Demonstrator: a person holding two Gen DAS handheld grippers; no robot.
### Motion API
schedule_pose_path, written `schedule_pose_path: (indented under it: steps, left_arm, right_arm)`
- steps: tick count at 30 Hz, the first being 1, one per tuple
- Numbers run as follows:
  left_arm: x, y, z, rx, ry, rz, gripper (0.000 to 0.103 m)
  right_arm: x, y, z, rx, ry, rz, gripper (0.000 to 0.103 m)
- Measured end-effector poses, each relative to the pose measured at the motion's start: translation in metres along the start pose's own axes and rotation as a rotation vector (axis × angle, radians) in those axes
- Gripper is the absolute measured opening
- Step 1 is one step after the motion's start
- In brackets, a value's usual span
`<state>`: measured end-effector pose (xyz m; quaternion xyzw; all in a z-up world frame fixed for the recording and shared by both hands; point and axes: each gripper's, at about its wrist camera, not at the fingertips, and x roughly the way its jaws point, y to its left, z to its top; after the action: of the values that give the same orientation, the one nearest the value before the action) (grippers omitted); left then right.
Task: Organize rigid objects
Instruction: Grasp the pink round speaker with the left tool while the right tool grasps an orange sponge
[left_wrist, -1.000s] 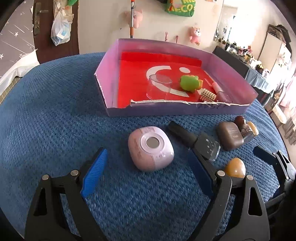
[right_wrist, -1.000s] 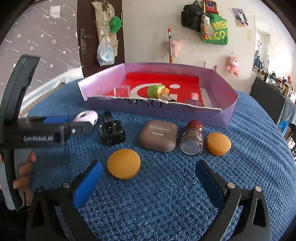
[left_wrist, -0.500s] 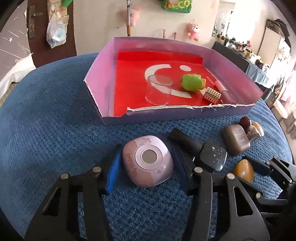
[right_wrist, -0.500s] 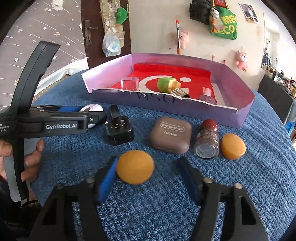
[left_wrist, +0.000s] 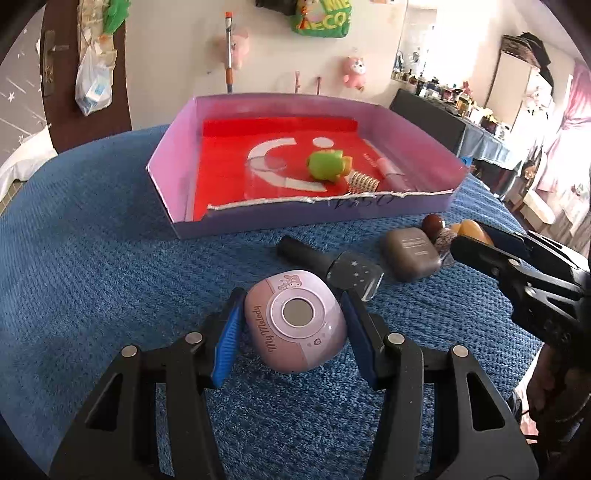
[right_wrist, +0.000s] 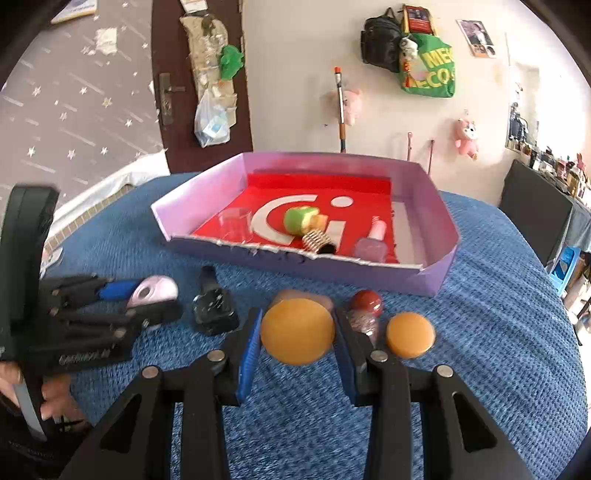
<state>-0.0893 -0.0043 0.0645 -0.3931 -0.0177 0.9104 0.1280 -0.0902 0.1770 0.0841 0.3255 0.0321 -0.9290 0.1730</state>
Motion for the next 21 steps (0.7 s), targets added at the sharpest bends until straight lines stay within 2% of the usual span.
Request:
schedule_pose_path:
  steps: [21]
  left_arm:
    - [-0.0078,-0.0033,0.0056,0.016,-0.022,0.007,0.050]
  right_arm:
    - [0.0046,-0.0065,-0.0007,-0.004,0.018,0.001,0.040]
